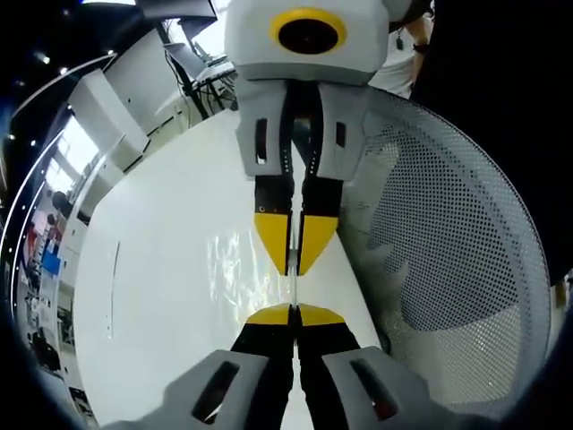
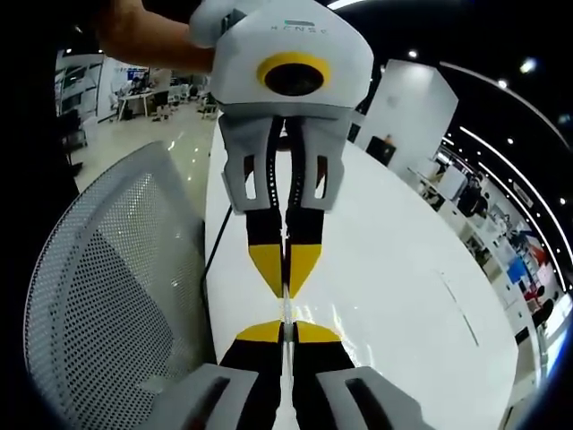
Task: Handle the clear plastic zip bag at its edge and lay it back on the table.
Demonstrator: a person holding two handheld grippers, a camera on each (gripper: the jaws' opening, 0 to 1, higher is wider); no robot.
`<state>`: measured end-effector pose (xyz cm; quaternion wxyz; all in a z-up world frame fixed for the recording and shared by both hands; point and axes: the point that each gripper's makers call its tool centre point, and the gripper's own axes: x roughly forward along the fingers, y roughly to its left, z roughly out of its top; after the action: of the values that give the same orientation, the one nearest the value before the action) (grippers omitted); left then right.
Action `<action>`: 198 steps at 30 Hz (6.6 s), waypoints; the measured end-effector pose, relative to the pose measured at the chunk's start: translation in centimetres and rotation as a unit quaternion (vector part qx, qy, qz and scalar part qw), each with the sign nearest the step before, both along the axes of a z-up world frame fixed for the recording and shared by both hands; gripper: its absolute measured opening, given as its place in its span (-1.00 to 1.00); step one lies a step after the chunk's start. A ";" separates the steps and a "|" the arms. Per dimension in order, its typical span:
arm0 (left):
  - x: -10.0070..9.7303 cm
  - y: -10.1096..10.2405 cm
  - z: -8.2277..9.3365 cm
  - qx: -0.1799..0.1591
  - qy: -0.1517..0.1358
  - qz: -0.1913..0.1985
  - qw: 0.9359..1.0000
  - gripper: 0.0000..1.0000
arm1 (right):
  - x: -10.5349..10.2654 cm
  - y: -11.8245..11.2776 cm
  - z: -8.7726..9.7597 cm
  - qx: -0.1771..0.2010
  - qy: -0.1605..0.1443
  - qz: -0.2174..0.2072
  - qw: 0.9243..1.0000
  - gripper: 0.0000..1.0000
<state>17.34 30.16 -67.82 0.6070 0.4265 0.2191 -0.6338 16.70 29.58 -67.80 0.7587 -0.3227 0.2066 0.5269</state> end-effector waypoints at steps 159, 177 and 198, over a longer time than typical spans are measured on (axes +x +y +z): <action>1.1 1.6 -0.4 0.014 0.008 0.014 1.000 -1.00 | 0.2 -1.3 -0.5 0.010 0.013 -0.026 1.000 -1.00; 1.1 1.9 -0.5 0.017 0.011 0.015 1.000 -1.00 | 0.2 -1.7 -0.6 0.008 0.016 -0.033 0.999 -1.00; 1.3 2.0 -0.4 0.017 0.010 0.019 1.000 -1.00 | 0.2 -1.7 -0.6 0.012 0.018 -0.036 0.999 -1.00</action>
<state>18.60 32.12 -68.21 0.6093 0.4259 0.2438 -0.6229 16.91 27.88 -68.36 0.7770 -0.2961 0.2252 0.5078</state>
